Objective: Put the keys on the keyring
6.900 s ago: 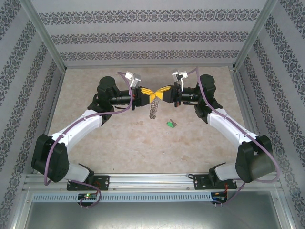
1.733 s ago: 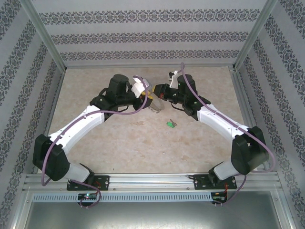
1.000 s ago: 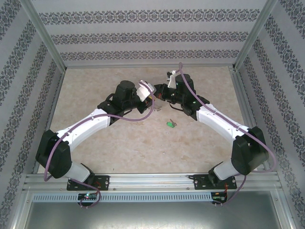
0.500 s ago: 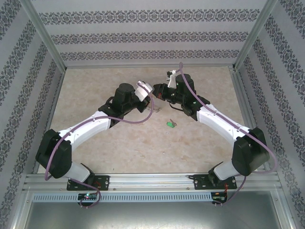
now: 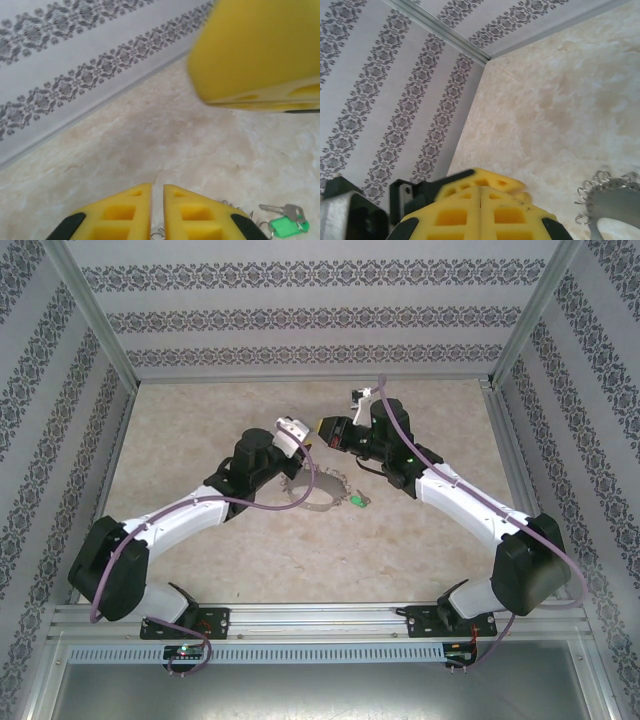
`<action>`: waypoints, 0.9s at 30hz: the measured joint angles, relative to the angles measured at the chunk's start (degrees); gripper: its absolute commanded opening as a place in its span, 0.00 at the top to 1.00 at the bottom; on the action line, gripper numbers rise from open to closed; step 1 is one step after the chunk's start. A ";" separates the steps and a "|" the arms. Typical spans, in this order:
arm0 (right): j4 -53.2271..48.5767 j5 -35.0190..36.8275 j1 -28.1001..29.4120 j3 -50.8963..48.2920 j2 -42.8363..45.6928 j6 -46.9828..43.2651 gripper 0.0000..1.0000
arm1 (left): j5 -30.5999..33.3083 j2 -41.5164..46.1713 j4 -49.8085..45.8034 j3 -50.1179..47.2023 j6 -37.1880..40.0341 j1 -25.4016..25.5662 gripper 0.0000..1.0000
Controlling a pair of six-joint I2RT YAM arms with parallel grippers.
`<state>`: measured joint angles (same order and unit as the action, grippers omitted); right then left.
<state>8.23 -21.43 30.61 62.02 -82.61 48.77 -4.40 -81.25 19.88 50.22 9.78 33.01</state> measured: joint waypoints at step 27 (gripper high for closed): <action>-16.33 -2.40 6.47 10.75 -25.51 -12.33 0.54 | -1.36 3.96 -19.26 2.43 -38.58 -18.80 0.15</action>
<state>-8.10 -23.83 37.08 72.77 -108.12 36.45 -5.76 -77.30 0.62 52.64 -28.80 14.22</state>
